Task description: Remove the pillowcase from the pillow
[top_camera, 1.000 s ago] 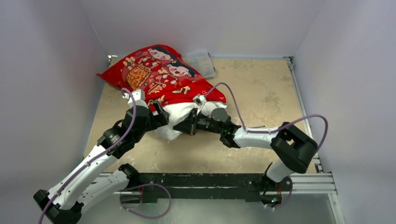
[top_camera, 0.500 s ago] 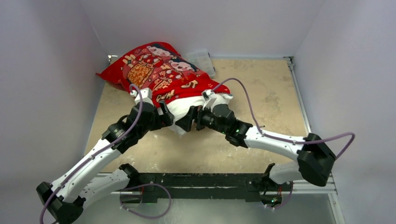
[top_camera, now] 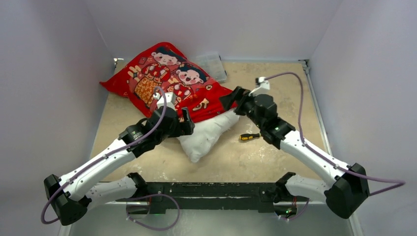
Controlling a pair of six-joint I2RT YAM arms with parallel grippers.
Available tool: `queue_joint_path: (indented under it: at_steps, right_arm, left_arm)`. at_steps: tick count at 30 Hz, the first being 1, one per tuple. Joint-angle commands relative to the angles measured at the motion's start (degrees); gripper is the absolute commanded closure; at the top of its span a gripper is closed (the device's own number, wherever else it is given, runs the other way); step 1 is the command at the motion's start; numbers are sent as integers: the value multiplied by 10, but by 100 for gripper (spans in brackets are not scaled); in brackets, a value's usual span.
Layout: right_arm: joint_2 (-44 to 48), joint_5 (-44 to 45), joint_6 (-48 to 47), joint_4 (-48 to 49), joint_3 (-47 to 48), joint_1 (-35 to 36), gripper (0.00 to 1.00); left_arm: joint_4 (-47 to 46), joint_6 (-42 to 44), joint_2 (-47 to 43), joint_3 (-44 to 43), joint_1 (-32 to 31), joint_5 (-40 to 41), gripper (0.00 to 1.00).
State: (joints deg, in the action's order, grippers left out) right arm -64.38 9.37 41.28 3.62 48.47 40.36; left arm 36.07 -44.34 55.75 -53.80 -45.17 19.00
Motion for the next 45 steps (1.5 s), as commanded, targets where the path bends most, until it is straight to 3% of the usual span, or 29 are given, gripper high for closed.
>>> queue_joint_path:
  at_steps: [1,6,10,16,20,26,31,34,40,45]
  right_arm:
    - [5,-58,-40,95,-23,-70,1]
    - [-56,-64,-58,128,-38,-69,1]
    - [-58,-120,-50,182,-94,-55,1]
    - [-113,-149,-13,236,-87,84,1]
    - [-143,-185,5,290,-60,127,1]
    - [-85,-92,-11,192,-13,129,1]
    - [-32,37,1,71,-3,111,1]
    - [-20,32,-6,44,-22,68,1]
    - [-5,5,-29,54,-59,32,1]
    - [-50,-20,-40,100,-72,22,3]
  left_arm:
    - [-13,-5,-3,-8,-14,20,11]
    - [14,-11,-24,-4,-13,27,11]
    - [8,-14,-31,10,-13,18,10]
    - [-17,-12,-14,18,-14,1,10]
    - [-19,-14,-12,18,-15,-5,10]
    - [-7,-20,-22,27,-18,-9,10]
    - [-28,-27,4,32,-45,-6,10]
    - [-27,-29,34,16,-84,32,10]
    - [54,-60,141,-78,-208,198,10]
    - [43,-70,173,-83,-226,216,10]
